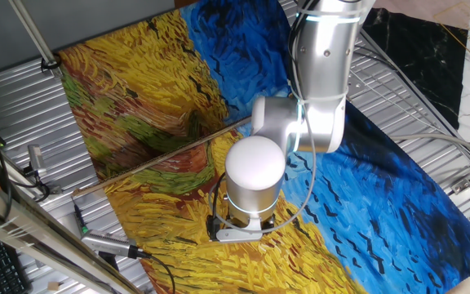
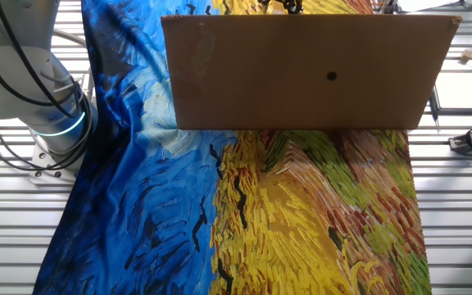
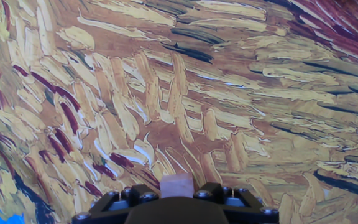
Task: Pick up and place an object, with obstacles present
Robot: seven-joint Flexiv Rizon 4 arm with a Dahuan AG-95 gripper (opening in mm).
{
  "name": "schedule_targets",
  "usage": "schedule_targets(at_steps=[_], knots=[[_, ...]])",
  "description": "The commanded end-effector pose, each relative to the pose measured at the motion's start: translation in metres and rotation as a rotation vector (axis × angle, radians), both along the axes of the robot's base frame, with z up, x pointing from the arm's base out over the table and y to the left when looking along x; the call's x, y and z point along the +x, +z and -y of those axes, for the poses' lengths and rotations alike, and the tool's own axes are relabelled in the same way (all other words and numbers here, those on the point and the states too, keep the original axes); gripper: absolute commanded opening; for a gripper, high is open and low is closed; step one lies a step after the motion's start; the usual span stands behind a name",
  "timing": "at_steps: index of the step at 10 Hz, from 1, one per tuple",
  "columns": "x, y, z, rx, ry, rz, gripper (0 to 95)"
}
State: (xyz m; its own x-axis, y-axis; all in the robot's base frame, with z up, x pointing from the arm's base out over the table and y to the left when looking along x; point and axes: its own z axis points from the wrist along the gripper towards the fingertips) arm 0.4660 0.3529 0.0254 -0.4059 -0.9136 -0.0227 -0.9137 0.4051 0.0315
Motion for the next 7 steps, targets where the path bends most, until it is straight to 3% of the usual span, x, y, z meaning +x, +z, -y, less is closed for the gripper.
schedule_targets(at_steps=[1, 2, 3, 7], knots=[[0.000, 0.000, 0.000, -0.001, 0.000, -0.001, 57.0], [0.000, 0.000, 0.000, -0.001, 0.000, -0.001, 57.0], [-0.013, 0.082, -0.009, -0.022, -0.055, -0.041, 57.0], [-0.013, 0.082, -0.009, -0.020, -0.057, -0.038, 57.0]])
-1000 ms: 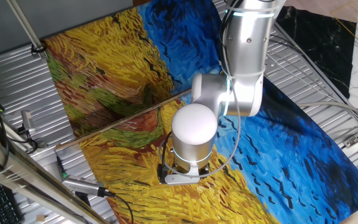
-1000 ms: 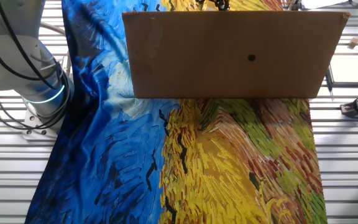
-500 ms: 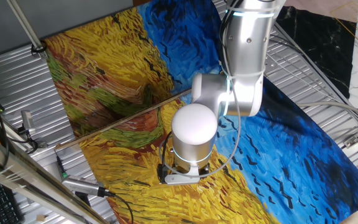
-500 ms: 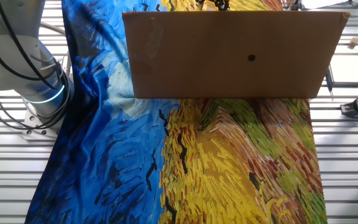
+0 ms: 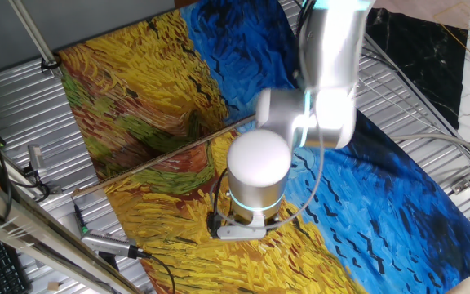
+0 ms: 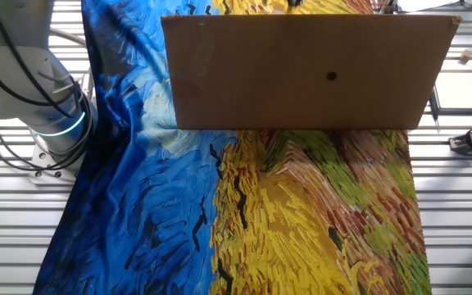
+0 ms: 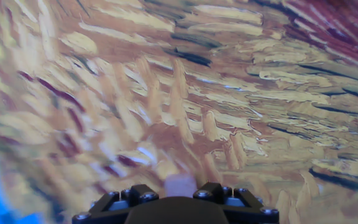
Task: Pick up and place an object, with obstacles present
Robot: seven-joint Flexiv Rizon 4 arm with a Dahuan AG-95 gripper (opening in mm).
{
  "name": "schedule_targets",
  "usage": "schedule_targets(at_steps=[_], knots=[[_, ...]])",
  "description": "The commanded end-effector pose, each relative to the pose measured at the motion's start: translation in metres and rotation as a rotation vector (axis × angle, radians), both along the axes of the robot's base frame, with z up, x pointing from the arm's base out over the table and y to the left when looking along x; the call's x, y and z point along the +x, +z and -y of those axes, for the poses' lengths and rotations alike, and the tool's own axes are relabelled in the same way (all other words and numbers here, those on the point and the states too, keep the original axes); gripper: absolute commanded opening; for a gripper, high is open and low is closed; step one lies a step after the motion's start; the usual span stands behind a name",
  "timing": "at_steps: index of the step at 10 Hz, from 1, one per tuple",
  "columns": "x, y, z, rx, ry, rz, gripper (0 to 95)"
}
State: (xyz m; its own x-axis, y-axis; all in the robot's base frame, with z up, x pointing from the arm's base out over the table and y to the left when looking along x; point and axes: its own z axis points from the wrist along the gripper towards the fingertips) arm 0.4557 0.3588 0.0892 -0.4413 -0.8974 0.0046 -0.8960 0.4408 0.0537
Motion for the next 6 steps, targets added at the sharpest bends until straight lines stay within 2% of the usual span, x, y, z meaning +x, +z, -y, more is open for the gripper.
schedule_targets(at_steps=[1, 6], knots=[[-0.0032, 0.0192, -0.0037, -0.006, -0.019, -0.006, 57.0], [-0.0074, 0.0260, 0.0007, -0.005, -0.015, -0.004, 57.0]])
